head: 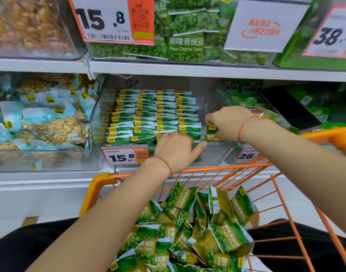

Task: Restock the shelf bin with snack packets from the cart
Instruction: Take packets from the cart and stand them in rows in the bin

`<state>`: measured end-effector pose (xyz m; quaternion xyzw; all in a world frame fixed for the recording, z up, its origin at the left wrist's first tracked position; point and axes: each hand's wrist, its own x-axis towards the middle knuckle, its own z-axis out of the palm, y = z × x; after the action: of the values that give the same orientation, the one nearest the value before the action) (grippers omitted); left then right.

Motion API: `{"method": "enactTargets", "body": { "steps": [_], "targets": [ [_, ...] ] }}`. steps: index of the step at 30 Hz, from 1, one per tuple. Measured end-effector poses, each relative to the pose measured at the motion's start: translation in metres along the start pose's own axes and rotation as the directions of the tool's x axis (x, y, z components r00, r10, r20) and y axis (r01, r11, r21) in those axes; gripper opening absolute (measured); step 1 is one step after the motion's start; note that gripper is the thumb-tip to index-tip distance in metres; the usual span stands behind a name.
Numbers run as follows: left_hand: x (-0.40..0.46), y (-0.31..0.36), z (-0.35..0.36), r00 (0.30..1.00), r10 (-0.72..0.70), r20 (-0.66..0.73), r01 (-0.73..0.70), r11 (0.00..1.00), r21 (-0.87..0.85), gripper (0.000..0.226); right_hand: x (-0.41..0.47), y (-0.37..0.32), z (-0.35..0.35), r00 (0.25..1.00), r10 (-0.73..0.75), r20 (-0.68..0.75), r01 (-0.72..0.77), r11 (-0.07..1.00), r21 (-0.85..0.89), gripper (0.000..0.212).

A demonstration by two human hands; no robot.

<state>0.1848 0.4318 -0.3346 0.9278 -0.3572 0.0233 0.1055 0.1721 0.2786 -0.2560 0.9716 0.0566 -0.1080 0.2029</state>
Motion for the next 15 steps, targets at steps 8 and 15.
{"method": "enactTargets", "body": {
  "steps": [8, 15],
  "targets": [
    [-0.004, -0.008, 0.001, 0.999, -0.016, -0.041, 0.013, 0.998, -0.063, 0.052, 0.013, -0.004, 0.017, 0.974, -0.074, 0.216, 0.038, 0.985, 0.168, 0.015],
    [-0.004, -0.007, 0.001, 0.999, -0.046, -0.023, 0.045, 0.998, -0.045, 0.056, 0.021, -0.014, 0.009, 0.868, -0.033, 0.495, -0.18, 0.909, 0.377, 0.035]
  ]
}}
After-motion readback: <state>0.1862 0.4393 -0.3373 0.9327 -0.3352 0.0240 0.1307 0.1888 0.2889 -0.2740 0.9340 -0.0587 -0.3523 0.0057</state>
